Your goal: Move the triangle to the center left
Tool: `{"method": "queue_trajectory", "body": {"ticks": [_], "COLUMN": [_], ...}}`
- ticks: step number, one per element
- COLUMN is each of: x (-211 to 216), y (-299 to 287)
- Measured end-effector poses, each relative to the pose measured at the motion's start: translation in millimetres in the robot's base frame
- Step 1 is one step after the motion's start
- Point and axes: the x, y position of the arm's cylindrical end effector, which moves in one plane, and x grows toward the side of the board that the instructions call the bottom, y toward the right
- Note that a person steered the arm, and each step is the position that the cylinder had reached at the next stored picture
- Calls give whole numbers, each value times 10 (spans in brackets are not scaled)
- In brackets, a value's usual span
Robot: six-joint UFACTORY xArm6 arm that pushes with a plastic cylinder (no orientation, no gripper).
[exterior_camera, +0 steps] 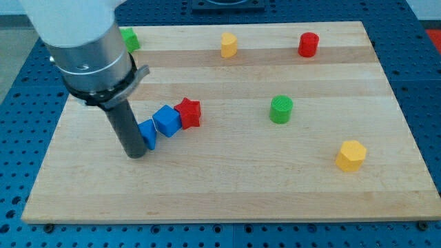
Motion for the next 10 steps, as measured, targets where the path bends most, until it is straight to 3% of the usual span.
{"method": "queue_trajectory", "body": {"ticks": [2,6,10], "x": [-150,-515,-456], "y": [327,-687,-1071]}}
